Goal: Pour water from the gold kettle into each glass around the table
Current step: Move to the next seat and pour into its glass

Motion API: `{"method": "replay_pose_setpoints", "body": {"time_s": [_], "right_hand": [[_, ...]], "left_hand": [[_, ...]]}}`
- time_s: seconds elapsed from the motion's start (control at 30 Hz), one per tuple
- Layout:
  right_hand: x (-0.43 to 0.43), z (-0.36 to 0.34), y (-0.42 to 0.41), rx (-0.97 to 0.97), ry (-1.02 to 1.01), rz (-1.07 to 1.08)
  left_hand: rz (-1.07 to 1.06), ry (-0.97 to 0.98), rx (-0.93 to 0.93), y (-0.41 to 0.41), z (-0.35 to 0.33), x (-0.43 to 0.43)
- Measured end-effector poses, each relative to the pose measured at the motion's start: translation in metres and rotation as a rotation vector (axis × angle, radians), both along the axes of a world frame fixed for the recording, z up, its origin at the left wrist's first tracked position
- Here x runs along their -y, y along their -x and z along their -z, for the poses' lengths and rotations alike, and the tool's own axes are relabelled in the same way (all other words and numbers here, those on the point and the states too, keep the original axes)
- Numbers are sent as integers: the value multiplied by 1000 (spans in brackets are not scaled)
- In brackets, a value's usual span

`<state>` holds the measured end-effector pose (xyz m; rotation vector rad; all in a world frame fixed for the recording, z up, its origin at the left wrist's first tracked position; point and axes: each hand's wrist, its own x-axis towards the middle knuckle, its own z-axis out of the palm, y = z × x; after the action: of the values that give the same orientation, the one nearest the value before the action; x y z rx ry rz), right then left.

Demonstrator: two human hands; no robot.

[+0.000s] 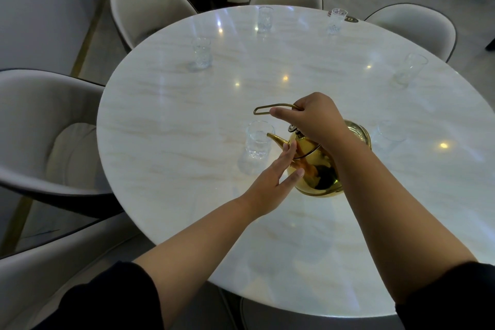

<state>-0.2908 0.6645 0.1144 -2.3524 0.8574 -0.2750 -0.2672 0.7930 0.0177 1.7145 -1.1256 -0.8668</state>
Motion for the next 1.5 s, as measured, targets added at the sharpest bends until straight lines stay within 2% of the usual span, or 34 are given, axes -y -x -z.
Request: {"method": "replay_pose_setpoints", "body": {"time_s": [0.47,0.6,0.83,0.97,1.2,1.3,1.5], "right_hand": [[-2,0,4,5,18,-2],[-1,3,7,60,-6,26],[-6,9,28,223,-92,143],[-8,24,42,400,-195,240],[-30,43,72,668,-440,398],[-48,46,87,735,-498,412],[-93,45,126,784,-528,468]], "left_hand": [[1,-12,-12,1,2,0],[0,-18,9,0,3,0],[40,-57,57,-1,3,0],[72,-79,55,-1,3,-3],[10,-29,195,5,2,-16],[-28,14,275,12,0,-29],[48,23,386,38,-4,-70]]}}
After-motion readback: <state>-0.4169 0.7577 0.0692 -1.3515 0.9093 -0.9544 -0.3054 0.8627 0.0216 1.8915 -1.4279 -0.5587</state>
